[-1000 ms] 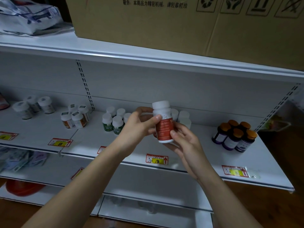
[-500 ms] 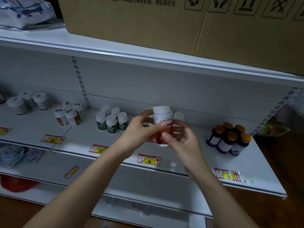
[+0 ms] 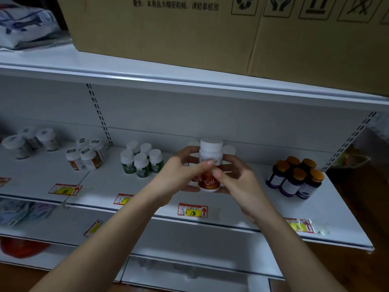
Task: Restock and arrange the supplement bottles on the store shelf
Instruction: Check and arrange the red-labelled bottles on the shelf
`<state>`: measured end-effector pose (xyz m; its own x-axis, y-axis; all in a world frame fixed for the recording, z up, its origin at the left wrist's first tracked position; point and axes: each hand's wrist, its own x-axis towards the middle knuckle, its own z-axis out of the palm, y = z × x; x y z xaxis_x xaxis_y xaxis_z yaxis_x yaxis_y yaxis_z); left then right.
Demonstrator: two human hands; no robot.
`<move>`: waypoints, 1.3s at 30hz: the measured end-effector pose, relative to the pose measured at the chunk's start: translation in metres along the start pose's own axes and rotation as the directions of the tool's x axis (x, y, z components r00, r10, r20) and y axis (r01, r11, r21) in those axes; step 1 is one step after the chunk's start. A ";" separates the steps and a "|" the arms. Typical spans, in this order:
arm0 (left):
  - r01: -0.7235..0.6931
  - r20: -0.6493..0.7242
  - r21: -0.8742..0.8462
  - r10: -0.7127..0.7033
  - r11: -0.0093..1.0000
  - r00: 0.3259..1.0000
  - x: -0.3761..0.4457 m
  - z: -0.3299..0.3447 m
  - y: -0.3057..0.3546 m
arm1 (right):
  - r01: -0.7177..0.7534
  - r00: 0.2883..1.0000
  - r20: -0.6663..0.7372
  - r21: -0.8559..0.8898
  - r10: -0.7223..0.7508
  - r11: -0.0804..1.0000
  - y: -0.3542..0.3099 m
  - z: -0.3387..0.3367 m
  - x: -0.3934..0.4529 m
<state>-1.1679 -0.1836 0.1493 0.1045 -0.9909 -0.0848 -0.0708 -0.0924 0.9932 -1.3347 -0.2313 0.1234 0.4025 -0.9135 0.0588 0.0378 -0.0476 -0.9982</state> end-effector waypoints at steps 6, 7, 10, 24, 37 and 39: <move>-0.050 0.030 -0.077 0.053 0.996 0.998 0.002 -0.011 0.000 | 0.067 0.997 -0.021 -0.049 -0.068 0.997 0.000 0.007 0.004; -0.075 0.042 -0.088 0.079 0.993 0.996 0.003 -0.014 -0.001 | 0.089 0.996 -0.009 -0.064 -0.090 0.994 -0.002 0.008 0.003; -0.205 0.064 -0.010 0.205 0.979 0.977 0.005 -0.023 -0.001 | 0.155 0.988 -0.001 -0.068 -0.155 0.986 -0.007 0.009 0.004; -0.460 0.150 -0.007 0.456 0.888 0.877 -0.006 -0.038 0.016 | 0.351 0.936 -0.013 0.039 -0.351 0.935 -0.022 0.018 -0.006; -0.422 0.223 0.028 0.406 0.906 0.886 -0.002 -0.038 0.018 | 0.332 0.941 -0.074 0.004 -0.331 0.943 -0.018 0.021 -0.014; -0.409 0.219 0.041 0.391 0.912 0.894 -0.002 -0.036 0.018 | 0.323 0.944 -0.080 0.007 -0.321 0.946 -0.018 0.019 -0.014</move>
<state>-1.1337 -0.1796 0.1702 -0.1519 -0.9432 0.2953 -0.1478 0.3171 0.9368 -1.3233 -0.2095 0.1406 0.2950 -0.8789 0.3748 0.1725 -0.3368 -0.9256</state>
